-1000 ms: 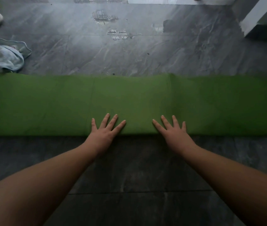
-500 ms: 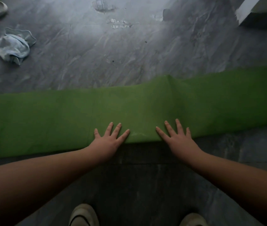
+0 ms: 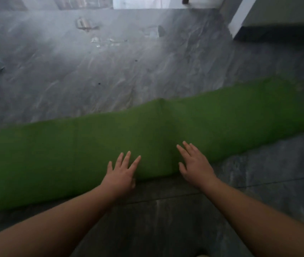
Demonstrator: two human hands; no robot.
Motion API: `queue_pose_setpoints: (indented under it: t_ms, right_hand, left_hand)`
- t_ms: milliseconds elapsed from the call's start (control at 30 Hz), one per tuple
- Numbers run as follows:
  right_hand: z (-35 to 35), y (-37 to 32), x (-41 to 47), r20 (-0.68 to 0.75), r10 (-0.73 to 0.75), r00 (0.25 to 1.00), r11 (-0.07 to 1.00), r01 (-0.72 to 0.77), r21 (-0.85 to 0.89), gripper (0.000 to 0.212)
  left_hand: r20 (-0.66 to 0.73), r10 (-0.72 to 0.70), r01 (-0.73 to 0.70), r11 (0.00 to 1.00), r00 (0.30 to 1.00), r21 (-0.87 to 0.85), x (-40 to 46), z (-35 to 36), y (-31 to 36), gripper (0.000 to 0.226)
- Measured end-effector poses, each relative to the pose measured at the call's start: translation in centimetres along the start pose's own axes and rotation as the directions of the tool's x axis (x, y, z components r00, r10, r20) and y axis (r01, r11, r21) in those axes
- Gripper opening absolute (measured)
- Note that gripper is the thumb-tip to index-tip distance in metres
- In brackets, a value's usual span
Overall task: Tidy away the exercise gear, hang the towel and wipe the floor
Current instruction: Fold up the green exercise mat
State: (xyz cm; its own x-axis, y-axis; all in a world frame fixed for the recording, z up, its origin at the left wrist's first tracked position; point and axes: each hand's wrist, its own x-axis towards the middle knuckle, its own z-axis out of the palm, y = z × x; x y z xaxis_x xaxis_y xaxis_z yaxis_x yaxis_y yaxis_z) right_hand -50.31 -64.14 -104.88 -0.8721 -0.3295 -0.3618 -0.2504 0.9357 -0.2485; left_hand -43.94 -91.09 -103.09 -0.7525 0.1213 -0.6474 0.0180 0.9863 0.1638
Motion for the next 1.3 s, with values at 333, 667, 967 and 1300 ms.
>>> queue_pose_setpoints:
  t_ms: [333,667,967,1300]
  right_hand:
    - [-1.4,12.7,-0.2,-0.126,0.429,0.894,0.893,-0.399,0.207,0.073]
    - [-2.9,18.9,2.0,0.004,0.833,0.554,0.217,-0.333,0.918,0.074]
    - [-2.1,22.1,4.1,0.280,0.907,0.314,-0.211,-0.237,0.948,0.045]
    - [-1.9,23.1,-0.4,0.343,0.888,0.307,-0.332,-0.090,0.939,0.039]
  left_hand:
    - [-0.134,0.254,-0.247,0.967,0.958,0.071,8.0,-5.2,14.8,0.089]
    - [0.048,0.296,-0.299,0.952,0.954,0.069,12.9,-4.8,22.4,0.092]
    - [0.006,0.296,-0.295,0.947,0.955,0.125,12.6,-3.0,22.4,0.102]
    - [0.070,0.357,-0.363,0.903,0.932,0.229,11.4,-1.3,23.8,0.097]
